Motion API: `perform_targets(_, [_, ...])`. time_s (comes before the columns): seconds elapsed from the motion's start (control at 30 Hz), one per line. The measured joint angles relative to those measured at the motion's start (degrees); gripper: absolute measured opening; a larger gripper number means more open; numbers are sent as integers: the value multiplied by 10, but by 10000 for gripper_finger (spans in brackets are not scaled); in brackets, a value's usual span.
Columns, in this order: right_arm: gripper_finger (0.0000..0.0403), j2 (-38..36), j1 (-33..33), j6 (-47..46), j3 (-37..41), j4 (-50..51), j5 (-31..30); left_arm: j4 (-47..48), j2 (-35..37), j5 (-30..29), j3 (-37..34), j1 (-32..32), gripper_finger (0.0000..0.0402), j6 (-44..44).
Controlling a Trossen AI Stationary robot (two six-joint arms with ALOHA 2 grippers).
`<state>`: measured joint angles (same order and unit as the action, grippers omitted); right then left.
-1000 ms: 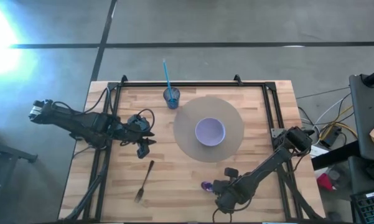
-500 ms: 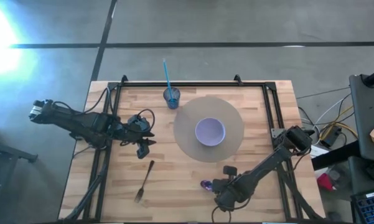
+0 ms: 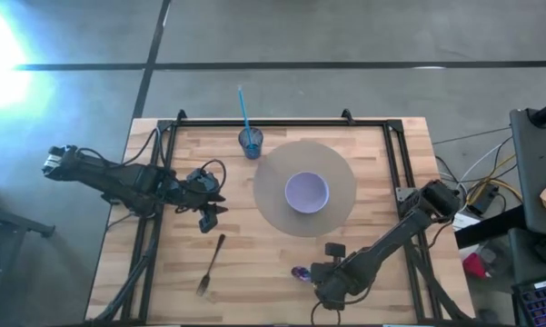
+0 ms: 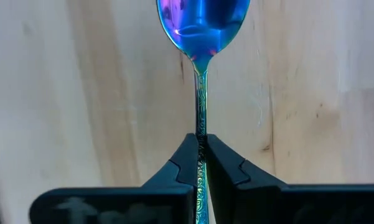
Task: Pick & Place Utensil
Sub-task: Put the blue spoon into the purple bowl
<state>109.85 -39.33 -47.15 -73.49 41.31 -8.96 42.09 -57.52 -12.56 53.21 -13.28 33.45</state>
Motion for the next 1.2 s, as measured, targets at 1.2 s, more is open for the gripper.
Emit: perform_targets(1.2, [11,-25,73,384,-161,86,-122,-170,-60,71,0,-5,156,91])
